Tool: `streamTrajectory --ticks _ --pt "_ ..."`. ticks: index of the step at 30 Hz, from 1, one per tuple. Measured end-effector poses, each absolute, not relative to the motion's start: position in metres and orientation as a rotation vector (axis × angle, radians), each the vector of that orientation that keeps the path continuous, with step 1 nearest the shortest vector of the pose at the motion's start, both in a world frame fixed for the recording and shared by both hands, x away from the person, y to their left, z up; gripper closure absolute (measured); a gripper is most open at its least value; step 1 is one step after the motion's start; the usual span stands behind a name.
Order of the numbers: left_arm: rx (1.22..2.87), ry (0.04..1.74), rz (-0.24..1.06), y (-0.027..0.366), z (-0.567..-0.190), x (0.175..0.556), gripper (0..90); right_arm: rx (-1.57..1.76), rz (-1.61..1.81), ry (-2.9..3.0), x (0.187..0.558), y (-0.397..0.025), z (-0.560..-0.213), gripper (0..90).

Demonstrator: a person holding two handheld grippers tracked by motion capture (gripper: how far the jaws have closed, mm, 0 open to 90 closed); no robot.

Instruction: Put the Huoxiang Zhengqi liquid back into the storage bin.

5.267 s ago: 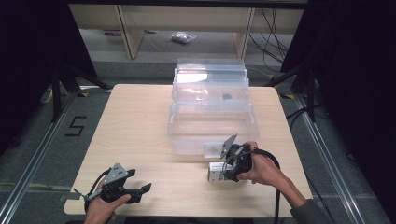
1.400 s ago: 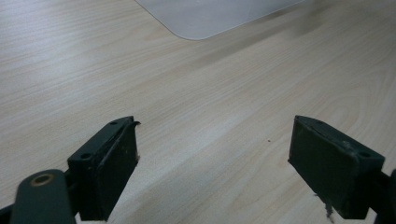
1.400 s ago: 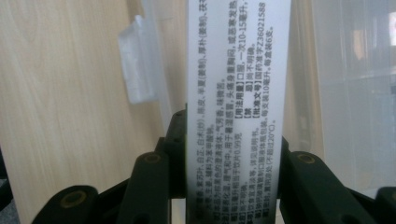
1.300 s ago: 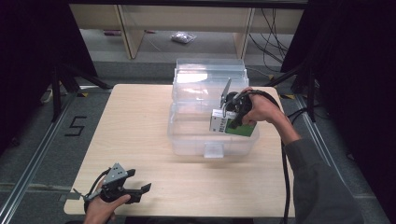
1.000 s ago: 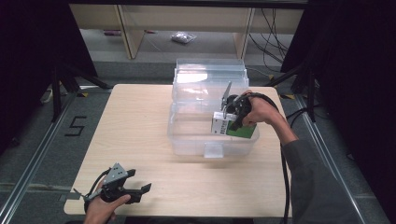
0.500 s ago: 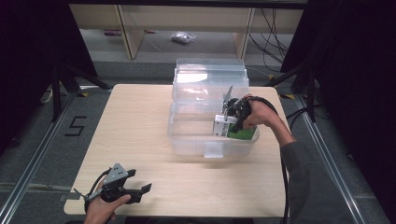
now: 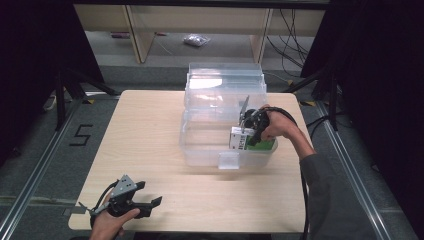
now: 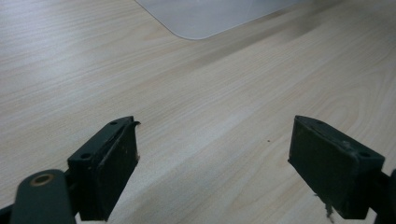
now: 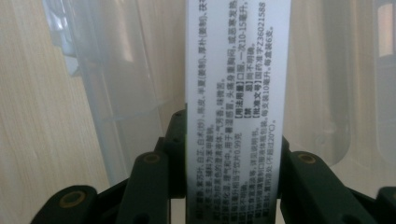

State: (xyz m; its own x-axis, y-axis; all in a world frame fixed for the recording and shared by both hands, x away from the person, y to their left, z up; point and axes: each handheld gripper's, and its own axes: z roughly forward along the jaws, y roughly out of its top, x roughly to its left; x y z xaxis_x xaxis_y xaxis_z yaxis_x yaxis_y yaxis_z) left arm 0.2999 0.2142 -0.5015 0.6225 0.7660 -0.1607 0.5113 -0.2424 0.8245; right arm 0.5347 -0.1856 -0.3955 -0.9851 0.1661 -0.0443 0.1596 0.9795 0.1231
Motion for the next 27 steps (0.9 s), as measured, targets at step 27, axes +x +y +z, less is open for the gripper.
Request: streamTrajectory --ticks 27 --pt "1.915 1.018 0.343 0.215 -0.501 0.3 14.8 0.243 0.155 3.104 0.533 -0.189 -0.418 62.8"
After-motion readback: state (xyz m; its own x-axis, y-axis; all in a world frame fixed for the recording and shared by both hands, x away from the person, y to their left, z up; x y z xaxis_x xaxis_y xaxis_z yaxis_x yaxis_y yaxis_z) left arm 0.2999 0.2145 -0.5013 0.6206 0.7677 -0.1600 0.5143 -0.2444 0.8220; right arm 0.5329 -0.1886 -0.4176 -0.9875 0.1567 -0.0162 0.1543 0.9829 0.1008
